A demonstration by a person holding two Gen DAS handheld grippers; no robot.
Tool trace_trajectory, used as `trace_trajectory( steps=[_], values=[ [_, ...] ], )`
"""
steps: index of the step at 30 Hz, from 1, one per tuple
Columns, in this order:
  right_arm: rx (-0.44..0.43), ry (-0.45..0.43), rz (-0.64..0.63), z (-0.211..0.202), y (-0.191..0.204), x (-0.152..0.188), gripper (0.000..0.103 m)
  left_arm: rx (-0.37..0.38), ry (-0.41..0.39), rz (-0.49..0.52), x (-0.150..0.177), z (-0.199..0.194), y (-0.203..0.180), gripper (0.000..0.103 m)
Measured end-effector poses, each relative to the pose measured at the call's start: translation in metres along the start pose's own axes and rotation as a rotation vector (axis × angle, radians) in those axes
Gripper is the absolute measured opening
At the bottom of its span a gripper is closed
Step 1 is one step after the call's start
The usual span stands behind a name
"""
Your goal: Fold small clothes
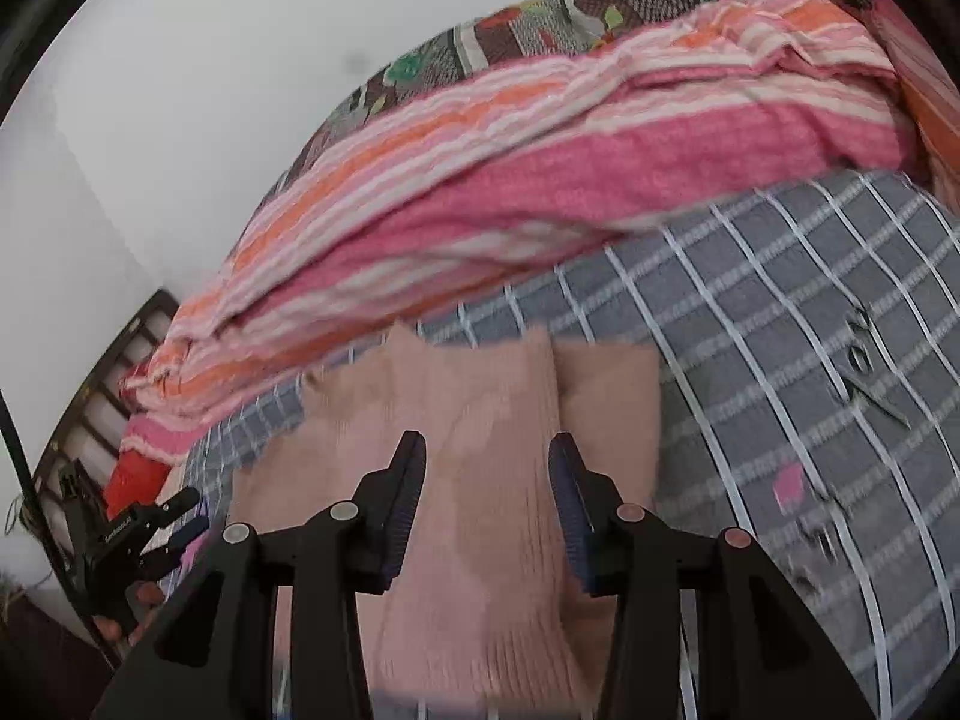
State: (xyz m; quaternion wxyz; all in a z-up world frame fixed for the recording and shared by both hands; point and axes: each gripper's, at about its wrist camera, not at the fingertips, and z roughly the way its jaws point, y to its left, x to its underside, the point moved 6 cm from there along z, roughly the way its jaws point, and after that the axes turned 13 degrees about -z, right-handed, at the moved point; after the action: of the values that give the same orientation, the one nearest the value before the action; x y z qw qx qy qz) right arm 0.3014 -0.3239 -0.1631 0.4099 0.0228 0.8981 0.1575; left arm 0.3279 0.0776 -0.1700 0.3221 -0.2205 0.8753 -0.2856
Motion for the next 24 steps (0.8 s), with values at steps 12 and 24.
trace_trajectory(
  steps=[12,24],
  values=[
    [-0.021,0.14,-0.046,-0.028,0.01,0.089,0.048,0.032,0.099,0.047,0.083,-0.04,0.04,0.062],
    [-0.045,0.084,0.18,0.011,-0.006,0.077,0.053,0.164,0.106,-0.111,0.067,0.004,0.025,0.066]
  ],
)
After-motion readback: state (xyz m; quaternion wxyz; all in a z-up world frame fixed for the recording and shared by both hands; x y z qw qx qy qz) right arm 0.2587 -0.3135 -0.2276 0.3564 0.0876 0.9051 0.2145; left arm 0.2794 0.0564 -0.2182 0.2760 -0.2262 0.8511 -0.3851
